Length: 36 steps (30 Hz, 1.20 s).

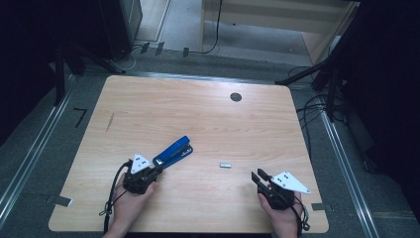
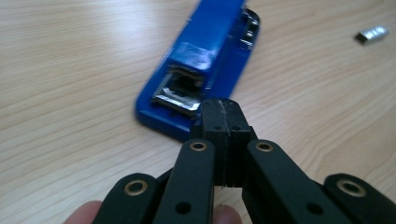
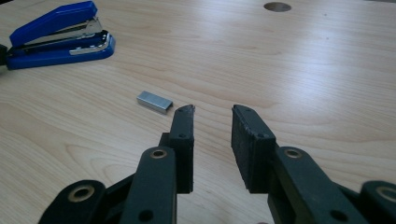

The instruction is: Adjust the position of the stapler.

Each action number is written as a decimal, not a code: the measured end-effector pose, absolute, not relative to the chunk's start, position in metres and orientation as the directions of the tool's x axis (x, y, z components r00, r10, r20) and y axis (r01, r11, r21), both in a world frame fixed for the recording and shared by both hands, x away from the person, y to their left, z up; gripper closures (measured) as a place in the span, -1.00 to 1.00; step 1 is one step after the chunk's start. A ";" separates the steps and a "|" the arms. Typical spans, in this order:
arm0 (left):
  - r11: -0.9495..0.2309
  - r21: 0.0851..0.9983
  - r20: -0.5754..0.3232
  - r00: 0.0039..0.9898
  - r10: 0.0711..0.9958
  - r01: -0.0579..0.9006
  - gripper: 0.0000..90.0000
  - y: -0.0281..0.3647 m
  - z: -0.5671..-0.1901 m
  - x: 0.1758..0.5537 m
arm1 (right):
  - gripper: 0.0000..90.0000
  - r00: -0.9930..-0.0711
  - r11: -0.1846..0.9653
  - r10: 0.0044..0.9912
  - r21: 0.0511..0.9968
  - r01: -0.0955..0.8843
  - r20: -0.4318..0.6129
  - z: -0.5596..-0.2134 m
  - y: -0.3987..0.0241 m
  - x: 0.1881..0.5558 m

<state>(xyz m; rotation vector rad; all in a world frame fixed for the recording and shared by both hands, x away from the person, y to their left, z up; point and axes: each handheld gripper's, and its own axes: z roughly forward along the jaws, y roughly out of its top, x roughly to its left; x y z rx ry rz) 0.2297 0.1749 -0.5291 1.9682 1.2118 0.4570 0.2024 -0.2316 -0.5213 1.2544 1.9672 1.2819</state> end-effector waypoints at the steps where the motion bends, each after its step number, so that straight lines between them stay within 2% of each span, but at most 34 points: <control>1: -0.268 0.756 -0.078 0.489 0.869 0.597 1.00 0.172 -0.531 0.231 | 0.59 -0.473 0.146 0.877 0.888 0.436 0.088 -0.521 -0.229 0.202; 10: -0.260 0.738 -0.061 0.445 0.893 0.622 1.00 0.174 -0.532 0.238 | 0.55 -0.522 0.182 0.849 0.883 0.432 0.080 -0.517 -0.218 0.203; 17: -0.251 0.738 -0.066 0.438 0.897 0.626 1.00 0.177 -0.532 0.249 | 0.24 -0.604 0.212 0.792 0.888 0.408 0.089 -0.509 -0.197 0.216; 25: -0.226 0.739 -0.074 0.410 0.909 0.635 1.00 0.184 -0.531 0.258 | 0.07 -0.678 0.255 0.731 0.890 0.379 0.079 -0.503 -0.166 0.243; 33: -0.158 0.739 -0.124 0.362 0.924 0.655 1.00 0.190 -0.531 0.267 | 0.02 -0.732 0.307 0.678 0.879 0.366 0.068 -0.495 -0.137 0.273; 36: -0.155 0.755 -0.102 0.348 0.932 0.637 1.00 0.192 -0.531 0.268 | 0.08 -0.758 0.356 0.651 0.870 0.340 0.030 -0.492 -0.125 0.283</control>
